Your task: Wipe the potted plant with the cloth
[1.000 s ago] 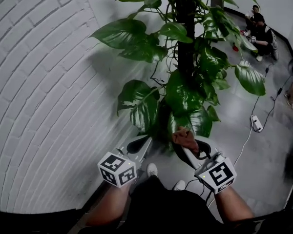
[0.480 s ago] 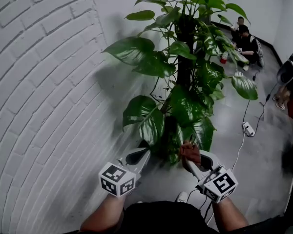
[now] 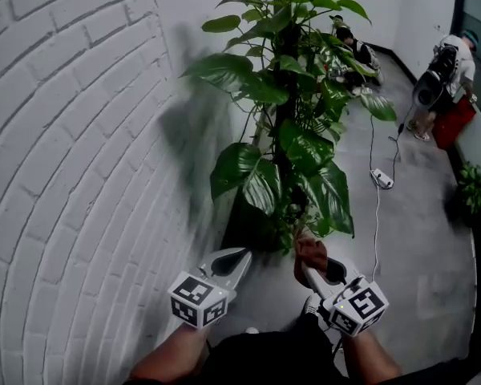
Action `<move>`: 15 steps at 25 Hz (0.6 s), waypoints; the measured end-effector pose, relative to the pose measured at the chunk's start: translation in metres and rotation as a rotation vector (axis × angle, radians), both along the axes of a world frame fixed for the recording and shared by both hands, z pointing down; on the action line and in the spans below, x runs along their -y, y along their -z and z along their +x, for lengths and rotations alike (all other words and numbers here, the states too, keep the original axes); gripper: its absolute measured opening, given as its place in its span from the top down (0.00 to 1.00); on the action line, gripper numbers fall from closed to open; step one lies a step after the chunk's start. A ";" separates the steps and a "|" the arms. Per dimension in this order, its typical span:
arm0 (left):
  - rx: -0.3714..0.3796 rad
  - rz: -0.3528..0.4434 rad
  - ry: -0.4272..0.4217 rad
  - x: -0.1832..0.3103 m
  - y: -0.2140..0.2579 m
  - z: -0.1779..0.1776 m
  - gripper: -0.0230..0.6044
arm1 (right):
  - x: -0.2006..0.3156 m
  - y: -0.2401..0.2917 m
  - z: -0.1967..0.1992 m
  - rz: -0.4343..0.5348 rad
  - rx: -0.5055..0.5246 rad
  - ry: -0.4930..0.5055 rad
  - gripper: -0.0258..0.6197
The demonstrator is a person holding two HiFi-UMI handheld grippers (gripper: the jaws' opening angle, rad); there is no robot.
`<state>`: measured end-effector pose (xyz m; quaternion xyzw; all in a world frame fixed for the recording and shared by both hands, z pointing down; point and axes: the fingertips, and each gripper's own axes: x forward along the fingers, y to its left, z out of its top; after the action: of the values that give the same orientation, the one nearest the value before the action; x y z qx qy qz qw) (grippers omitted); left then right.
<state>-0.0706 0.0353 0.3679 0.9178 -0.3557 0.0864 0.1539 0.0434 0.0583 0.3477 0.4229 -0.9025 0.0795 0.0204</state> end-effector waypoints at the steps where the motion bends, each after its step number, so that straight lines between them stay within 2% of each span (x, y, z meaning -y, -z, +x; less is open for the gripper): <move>1: -0.008 -0.006 -0.011 -0.006 -0.002 -0.003 0.94 | -0.010 -0.003 -0.005 -0.007 -0.012 -0.015 0.85; 4: -0.033 -0.035 -0.031 -0.026 -0.007 -0.013 0.94 | -0.039 -0.015 -0.015 -0.046 -0.041 -0.048 0.85; 9: -0.061 -0.039 -0.052 -0.048 -0.002 -0.019 0.94 | -0.070 -0.032 -0.019 -0.097 -0.082 -0.076 0.85; 15: -0.084 -0.040 -0.076 -0.066 -0.005 -0.013 0.94 | -0.086 -0.038 -0.016 -0.089 -0.093 -0.091 0.85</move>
<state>-0.0834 0.1014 0.3727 0.9303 -0.3118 0.0607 0.1836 0.0277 0.1447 0.3855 0.4653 -0.8760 0.1008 0.0776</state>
